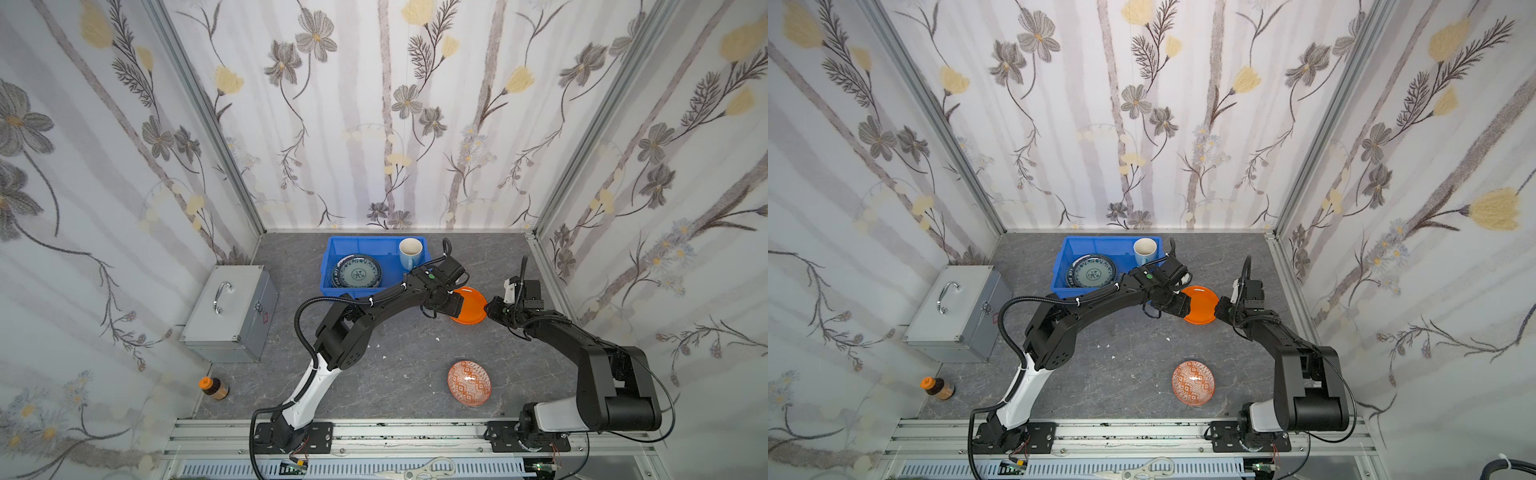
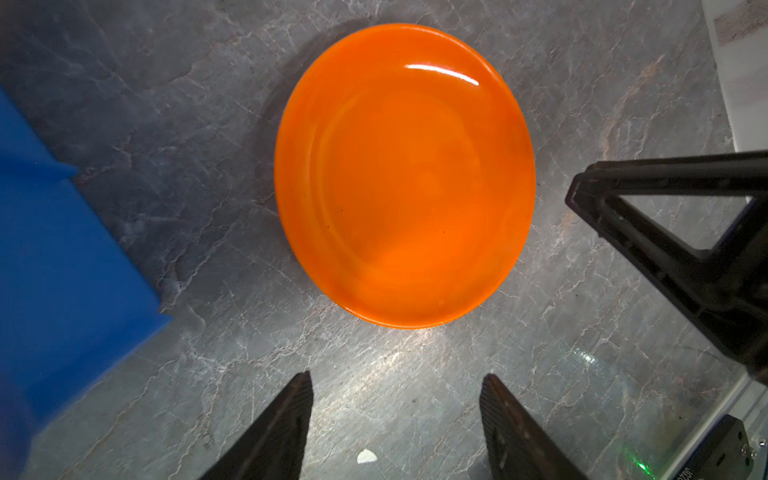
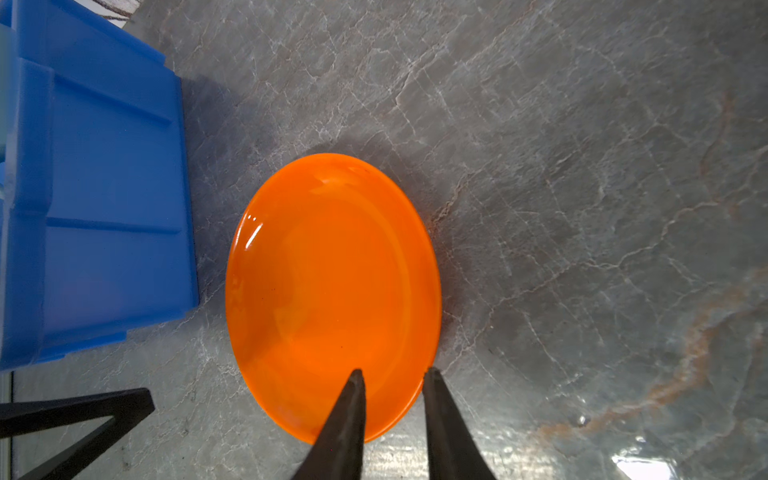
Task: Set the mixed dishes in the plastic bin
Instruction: 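Move the right gripper to the orange plate rim while the left gripper reaches toward it, then pinch the orange plate rim with the right gripper, left gripper pressing the far rim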
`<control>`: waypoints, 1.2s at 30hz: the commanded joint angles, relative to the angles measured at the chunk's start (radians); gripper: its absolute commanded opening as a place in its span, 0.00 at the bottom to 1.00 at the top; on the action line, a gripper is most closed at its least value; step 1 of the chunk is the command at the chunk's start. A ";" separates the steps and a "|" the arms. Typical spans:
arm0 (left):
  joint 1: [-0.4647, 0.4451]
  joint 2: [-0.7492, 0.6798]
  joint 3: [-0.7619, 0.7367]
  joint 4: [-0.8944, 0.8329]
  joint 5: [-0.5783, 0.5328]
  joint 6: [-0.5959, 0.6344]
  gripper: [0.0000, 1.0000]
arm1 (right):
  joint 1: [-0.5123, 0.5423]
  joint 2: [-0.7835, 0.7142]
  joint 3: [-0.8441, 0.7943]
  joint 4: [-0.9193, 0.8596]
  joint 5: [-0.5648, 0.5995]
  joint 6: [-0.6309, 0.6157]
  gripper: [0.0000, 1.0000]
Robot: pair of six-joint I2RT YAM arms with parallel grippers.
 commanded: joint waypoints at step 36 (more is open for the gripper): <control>0.075 0.156 0.122 -0.013 0.046 0.016 0.43 | -0.037 0.250 0.185 -0.005 -0.030 -0.036 0.26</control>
